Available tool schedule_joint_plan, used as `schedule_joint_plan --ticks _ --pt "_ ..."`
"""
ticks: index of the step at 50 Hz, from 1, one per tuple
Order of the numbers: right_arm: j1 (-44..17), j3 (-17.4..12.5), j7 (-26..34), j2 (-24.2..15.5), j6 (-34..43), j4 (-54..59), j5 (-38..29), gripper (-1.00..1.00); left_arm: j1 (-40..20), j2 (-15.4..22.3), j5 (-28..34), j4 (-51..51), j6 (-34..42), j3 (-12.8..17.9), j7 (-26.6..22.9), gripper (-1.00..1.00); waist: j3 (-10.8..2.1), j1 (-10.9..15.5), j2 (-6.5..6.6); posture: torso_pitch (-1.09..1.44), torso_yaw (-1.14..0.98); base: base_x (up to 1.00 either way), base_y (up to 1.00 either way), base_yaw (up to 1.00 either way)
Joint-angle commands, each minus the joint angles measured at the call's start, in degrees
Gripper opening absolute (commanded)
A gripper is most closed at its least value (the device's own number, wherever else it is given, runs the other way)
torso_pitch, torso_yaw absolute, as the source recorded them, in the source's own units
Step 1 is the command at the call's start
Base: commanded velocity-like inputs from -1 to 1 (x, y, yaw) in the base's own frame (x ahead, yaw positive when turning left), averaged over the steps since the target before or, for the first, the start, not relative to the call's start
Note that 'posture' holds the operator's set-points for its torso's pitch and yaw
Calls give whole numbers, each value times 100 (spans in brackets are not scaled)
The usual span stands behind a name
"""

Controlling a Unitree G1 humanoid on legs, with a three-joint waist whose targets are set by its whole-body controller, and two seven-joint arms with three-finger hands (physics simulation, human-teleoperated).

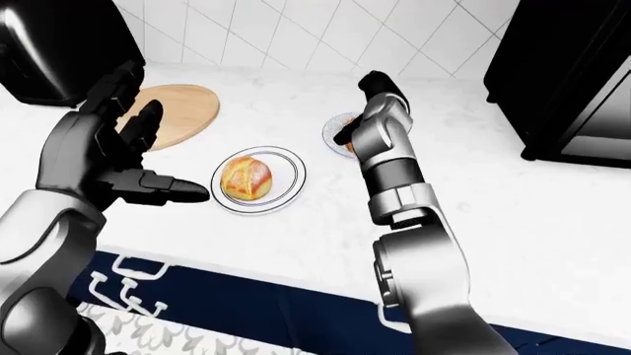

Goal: Place all breads on the cutting board.

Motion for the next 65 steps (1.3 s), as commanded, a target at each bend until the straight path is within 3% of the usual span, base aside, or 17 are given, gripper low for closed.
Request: schedule_joint_plan --ticks 1,19,40,50,55,56,60,65 --pt "-248 -21 -129 -72 -170 -170 -78 44 -139 47 2 -114 -169 28 19 100 -169 -1 4 0 0 0 0 0" --pt "-583 -44 -861 119 -684 1110 195 28 160 130 -19 -107 -345 160 -87 100 -187 4 24 0 0 0 0 0" --pt "-624 21 -1145 61 -857 1514 182 -26 294 137 -34 -119 -431 212 -117 100 -224 14 31 0 0 0 0 0" --pt "-843 -51 -954 -135 -785 1131 205 -58 245 77 26 -92 -439 70 -54 100 -216 13 23 0 0 0 0 0" --pt "-858 -84 -705 -270 -696 746 226 -86 169 34 75 -55 -424 -9 -29 100 -197 13 13 0 0 0 0 0" --pt "-828 -86 -607 -317 -664 596 223 -100 119 32 86 -59 -376 -36 -18 100 -195 14 10 0 0 0 0 0" --pt "-690 -147 -200 -403 -372 -191 269 -100 -87 27 144 -7 -258 -127 13 100 -184 22 -18 0 0 0 0 0" --pt "-516 -179 163 -476 -69 -965 232 -100 -381 -10 383 390 -343 -522 23 100 -162 39 -49 0 0 0 0 0"
